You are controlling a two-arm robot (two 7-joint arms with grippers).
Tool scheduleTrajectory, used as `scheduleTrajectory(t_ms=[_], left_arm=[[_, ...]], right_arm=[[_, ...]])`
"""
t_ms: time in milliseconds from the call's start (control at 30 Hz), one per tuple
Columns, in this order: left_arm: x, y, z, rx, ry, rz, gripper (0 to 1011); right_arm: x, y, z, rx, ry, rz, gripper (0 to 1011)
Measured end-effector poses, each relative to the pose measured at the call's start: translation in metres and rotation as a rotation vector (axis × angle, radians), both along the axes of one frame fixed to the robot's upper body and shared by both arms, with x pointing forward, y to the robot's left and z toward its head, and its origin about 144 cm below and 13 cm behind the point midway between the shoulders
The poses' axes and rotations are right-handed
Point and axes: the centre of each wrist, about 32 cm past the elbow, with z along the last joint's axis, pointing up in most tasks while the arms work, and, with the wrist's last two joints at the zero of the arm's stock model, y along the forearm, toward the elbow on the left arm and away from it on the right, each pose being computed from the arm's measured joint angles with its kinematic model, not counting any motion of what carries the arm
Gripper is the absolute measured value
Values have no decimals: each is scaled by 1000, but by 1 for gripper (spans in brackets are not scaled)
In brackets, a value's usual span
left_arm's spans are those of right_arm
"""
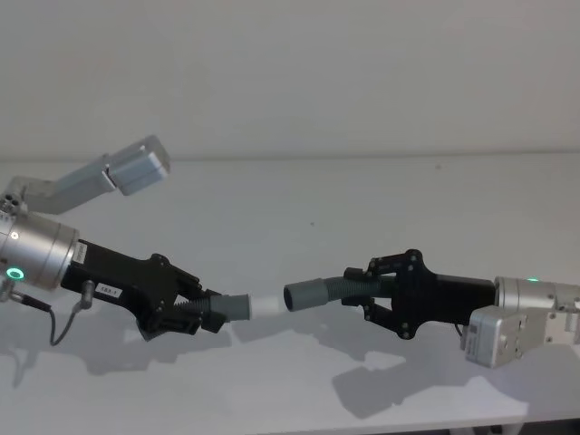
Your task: Use both hands to pick up one end of the pipe from the table, align the ends, and insert them.
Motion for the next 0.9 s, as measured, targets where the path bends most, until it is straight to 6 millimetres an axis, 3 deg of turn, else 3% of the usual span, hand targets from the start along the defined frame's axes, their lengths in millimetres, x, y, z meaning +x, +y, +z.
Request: scheduleTrajectory(t_ms=[900], left_arm=[[6,-11,-3,-20,10,-16,327]], right_arm=[[0,0,0,0,0,0,266]])
